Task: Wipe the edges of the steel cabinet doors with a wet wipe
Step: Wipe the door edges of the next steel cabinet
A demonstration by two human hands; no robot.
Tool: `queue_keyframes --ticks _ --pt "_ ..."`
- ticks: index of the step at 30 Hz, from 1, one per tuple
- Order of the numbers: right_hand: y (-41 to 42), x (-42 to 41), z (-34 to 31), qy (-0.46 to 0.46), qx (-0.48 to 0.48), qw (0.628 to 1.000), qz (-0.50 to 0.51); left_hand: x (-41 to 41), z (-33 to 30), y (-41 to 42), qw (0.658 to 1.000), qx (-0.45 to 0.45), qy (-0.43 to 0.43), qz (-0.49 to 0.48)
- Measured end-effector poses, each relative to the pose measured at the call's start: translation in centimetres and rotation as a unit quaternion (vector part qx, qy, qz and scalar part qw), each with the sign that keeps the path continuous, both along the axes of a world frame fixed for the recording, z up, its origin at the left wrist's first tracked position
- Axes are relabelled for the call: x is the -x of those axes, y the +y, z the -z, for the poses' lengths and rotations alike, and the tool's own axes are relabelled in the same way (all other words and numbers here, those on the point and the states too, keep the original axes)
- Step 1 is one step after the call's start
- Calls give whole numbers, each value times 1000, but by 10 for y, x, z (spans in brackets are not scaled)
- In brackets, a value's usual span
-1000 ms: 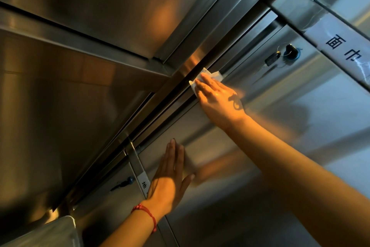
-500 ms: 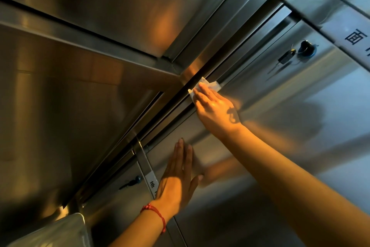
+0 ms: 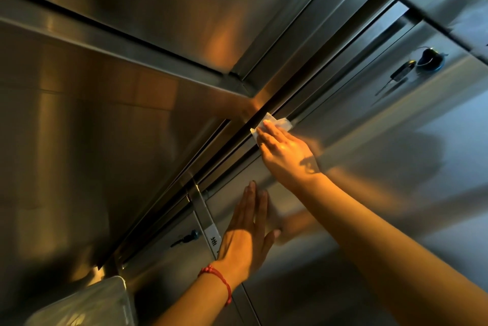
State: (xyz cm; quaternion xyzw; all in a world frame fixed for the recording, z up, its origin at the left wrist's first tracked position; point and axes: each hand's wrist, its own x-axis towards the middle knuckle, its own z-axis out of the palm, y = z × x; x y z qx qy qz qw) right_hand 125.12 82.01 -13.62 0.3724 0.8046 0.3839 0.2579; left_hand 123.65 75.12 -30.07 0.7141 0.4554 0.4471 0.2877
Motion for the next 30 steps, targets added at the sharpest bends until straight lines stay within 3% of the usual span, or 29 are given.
queue_keyframes --ticks 12,18,23,30 --pt "5 -2 26 -40 53 998 -22 -3 3 0 1000 12 12 0" --pt "-6 1 -10 29 -40 987 -151 -1 3 -5 999 -8 -31 -10" --pt "-11 10 -24 125 -41 990 -59 -1 -3 -6 999 -32 -31 -21" --pt "-14 4 -28 10 -20 996 -82 1 -7 -7 995 -71 -10 -68"
